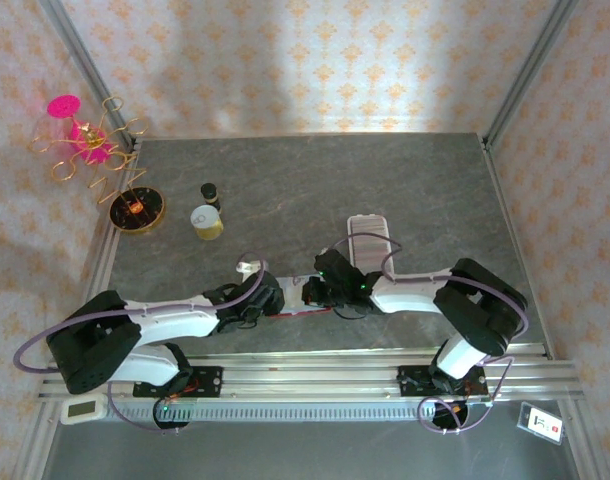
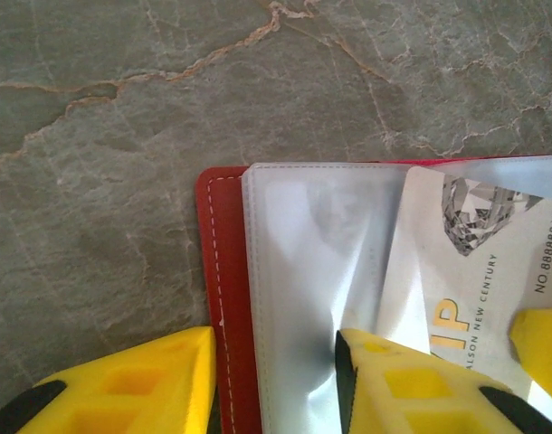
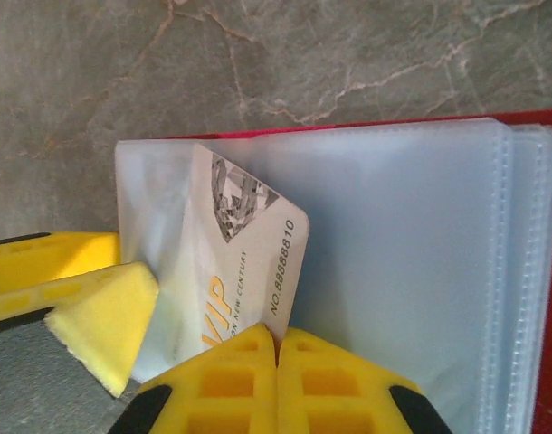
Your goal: Put the credit cards into the card holder
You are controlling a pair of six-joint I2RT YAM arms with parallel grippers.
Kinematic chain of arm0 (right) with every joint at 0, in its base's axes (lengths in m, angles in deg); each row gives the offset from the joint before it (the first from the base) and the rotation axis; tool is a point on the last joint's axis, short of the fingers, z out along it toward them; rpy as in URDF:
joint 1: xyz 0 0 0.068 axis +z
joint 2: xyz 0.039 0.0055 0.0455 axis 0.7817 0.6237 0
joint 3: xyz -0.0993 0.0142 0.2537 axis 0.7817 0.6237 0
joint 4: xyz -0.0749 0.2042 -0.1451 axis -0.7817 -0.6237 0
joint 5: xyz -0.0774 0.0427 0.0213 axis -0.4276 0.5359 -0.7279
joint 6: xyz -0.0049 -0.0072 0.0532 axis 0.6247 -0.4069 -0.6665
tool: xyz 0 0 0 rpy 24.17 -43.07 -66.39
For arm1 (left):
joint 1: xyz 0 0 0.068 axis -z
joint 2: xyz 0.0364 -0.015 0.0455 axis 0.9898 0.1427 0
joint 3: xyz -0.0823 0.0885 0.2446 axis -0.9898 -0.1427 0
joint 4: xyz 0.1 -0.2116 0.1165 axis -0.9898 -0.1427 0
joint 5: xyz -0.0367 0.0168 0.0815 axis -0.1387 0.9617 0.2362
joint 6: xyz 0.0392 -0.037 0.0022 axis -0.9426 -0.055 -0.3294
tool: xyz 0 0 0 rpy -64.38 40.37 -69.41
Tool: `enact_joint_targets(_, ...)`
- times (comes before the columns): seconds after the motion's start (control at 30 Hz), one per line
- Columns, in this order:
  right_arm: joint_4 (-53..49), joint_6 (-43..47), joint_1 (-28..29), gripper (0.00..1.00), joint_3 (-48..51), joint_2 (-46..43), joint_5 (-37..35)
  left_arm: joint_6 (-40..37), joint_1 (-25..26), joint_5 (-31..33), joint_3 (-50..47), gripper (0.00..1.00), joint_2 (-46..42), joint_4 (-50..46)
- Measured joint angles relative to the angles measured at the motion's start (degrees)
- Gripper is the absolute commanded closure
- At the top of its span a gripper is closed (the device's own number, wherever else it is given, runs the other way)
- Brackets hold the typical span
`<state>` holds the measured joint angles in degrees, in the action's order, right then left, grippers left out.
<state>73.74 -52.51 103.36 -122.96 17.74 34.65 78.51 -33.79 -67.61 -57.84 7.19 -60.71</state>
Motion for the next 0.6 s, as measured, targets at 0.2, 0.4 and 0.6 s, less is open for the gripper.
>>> enact_joint_targets(0.2,-1.86,0.9,-1.51,1.0,-0.68,0.0,2.01,1.11,0.0,-0.13,-0.68,0.55,-0.5,1.25)
enact_joint_targets(0.4,-4.44,2.49,-2.29,1.0,-2.05,0.0,2.99,1.92,0.0,-0.07,-0.96,0.62,-0.61,1.86)
enact_joint_targets(0.6,-7.21,4.28,-2.67,1.0,-3.41,0.0,3.89,2.78,0.0,0.76,-1.18,0.68,-0.59,2.08)
